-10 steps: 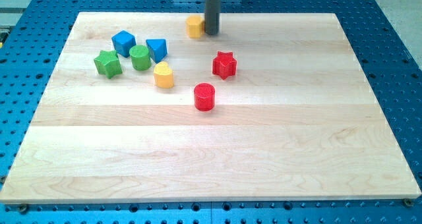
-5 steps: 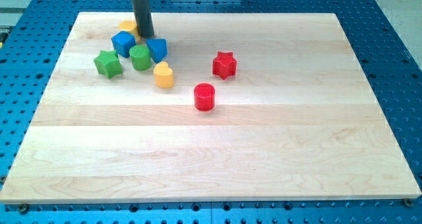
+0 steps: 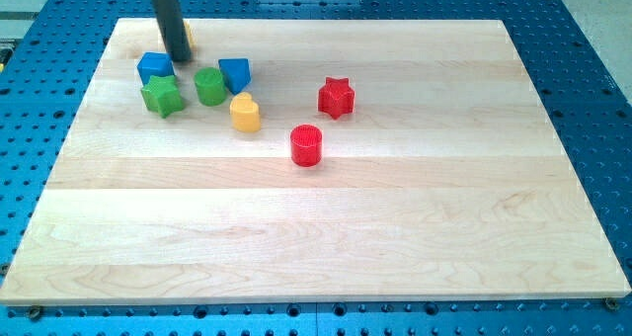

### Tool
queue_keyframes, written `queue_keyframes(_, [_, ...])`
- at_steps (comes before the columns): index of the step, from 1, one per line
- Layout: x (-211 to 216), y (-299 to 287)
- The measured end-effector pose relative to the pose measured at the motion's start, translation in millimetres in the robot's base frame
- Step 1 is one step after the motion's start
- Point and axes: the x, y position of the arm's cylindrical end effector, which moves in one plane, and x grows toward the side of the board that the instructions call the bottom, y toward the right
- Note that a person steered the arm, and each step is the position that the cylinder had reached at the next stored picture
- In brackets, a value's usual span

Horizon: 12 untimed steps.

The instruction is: Place yellow blocks and green blocks in a diagonal line

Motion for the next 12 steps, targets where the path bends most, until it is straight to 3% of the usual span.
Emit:
queue_keyframes(1, [3,-1])
queue_keyframes(2, [47,-37])
queue_keyframes(3, [65,-13])
queue_keyframes(4, [96,47])
queue_keyframes(12, [97,106])
